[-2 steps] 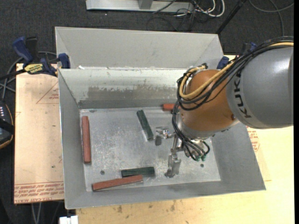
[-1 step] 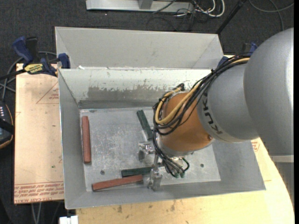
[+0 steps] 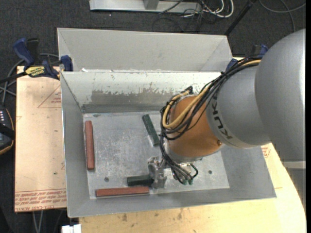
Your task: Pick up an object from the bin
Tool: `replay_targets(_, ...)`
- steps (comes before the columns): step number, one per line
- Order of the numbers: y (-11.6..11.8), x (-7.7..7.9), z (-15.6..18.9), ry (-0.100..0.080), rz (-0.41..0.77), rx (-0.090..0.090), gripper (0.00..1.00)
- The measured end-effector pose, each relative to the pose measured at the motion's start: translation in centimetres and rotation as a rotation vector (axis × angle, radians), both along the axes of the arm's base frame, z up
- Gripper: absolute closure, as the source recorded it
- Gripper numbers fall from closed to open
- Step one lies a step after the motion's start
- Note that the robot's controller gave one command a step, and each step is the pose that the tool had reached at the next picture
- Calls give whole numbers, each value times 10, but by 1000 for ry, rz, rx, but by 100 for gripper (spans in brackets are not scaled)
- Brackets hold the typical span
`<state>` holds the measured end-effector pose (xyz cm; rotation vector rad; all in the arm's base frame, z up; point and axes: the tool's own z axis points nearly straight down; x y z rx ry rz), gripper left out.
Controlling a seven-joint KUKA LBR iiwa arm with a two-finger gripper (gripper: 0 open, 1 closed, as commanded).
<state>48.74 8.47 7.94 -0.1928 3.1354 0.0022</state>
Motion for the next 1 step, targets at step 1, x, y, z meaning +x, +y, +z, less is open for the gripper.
replay_targets(1,28,54,158,-11,337,0,100)
